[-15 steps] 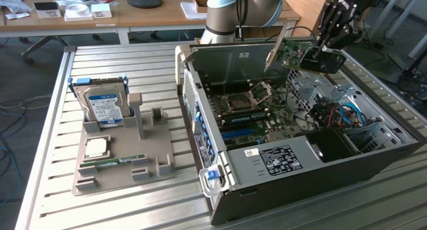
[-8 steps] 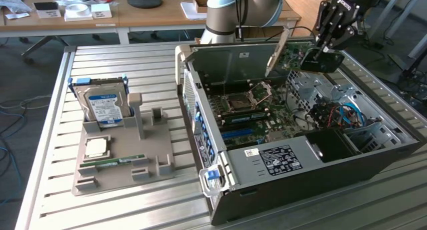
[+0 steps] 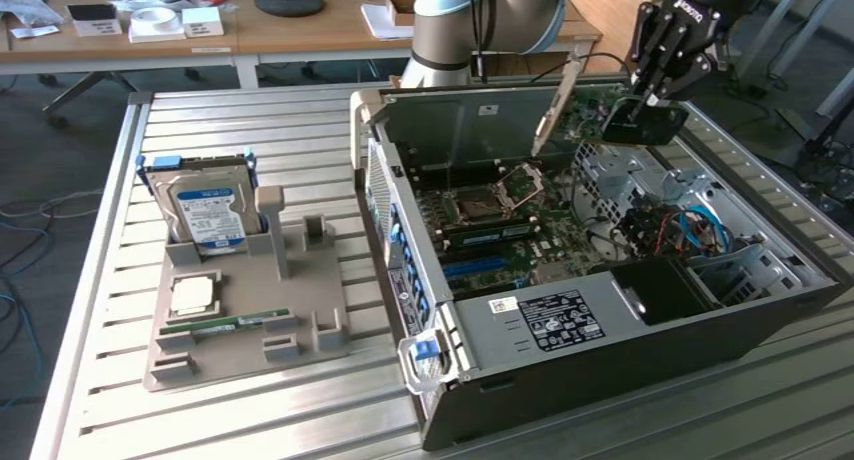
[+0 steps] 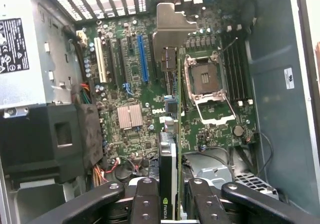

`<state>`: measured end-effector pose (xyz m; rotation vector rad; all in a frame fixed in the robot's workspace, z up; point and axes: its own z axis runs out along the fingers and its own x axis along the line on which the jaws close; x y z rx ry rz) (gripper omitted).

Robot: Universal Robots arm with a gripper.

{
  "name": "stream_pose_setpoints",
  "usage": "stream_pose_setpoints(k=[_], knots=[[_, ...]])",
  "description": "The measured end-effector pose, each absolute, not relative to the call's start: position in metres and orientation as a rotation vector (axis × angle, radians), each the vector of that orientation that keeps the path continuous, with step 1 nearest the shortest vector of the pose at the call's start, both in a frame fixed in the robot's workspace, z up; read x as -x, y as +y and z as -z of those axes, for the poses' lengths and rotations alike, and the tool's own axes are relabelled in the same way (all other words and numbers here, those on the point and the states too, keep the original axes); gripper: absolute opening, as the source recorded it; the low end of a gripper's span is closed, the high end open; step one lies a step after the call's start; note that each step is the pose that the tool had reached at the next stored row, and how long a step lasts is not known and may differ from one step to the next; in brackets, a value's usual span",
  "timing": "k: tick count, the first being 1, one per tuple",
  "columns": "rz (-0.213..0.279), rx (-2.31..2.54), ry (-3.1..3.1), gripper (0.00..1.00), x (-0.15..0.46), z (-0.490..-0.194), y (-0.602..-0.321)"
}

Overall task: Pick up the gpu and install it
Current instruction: 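Insert the gpu into the slot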

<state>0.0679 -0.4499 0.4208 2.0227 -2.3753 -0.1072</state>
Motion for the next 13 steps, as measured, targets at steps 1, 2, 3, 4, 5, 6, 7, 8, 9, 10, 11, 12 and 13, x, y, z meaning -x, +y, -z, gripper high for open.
stream_pose_setpoints(k=[1,2,3,4,5,6,7,8,9,10,11,12,13], knots=[[0.104,-2.033,-2.369,0.27,-0.0679,-0.4204,-0.4499],[0.101,-2.045,-2.361,0.27,-0.0678,-0.4200,-0.4499],[0.099,-2.056,-2.354,0.27,-0.0679,-0.4195,-0.4499],[0.096,-2.065,-2.348,0.27,-0.0678,-0.4190,-0.4499],[0.093,-2.072,-2.345,0.27,-0.0677,-0.4185,-0.4499],[0.088,-2.080,-2.342,0.27,-0.0676,-0.4180,-0.4499],[0.084,-2.088,-2.340,0.27,-0.0676,-0.4174,-0.4499],[0.080,-2.095,-2.337,0.27,-0.0675,-0.4168,-0.4499],[0.076,-2.102,-2.334,0.27,-0.0674,-0.4162,-0.4499],[0.072,-2.109,-2.332,0.27,-0.0674,-0.4156,-0.4499],[0.068,-2.116,-2.329,0.27,-0.0673,-0.4149,-0.4499],[0.064,-2.124,-2.325,0.27,-0.0672,-0.4143,-0.4499],[0.060,-2.131,-2.321,0.27,-0.0671,-0.4136,-0.4499]])
